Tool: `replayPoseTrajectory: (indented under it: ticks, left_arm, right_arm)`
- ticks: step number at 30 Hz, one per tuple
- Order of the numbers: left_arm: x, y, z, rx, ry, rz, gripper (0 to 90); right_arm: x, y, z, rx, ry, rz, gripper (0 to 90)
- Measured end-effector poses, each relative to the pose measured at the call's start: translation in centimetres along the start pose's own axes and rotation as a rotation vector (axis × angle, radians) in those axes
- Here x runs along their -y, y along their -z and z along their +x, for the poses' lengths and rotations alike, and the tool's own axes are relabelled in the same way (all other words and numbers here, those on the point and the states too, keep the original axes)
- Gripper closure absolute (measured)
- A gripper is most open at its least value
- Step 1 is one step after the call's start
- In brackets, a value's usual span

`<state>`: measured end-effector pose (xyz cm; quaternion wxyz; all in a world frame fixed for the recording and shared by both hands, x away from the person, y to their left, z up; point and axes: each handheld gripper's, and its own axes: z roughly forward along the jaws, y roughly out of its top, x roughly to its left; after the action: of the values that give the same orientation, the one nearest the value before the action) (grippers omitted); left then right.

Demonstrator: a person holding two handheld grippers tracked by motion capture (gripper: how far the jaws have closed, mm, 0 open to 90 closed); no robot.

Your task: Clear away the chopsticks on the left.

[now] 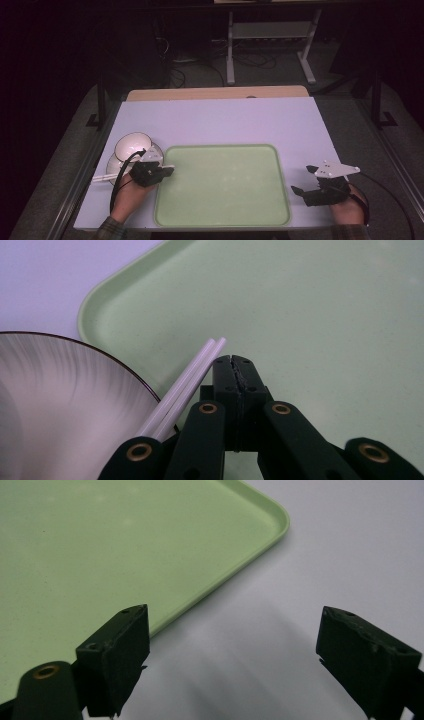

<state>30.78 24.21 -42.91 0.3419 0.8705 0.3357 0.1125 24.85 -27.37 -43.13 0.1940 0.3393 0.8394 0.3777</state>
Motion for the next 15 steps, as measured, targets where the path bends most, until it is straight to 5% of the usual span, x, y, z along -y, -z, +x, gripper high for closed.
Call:
replayPoseTrajectory:
  ticks: [15]
  left_arm:
    - [-1.08,-0.96,0.63,-0.052,0.039,0.011,89.7]
  right_arm:
    - [0.03,0.02,-0.05,-0.005,0.000,-0.001,12.9]
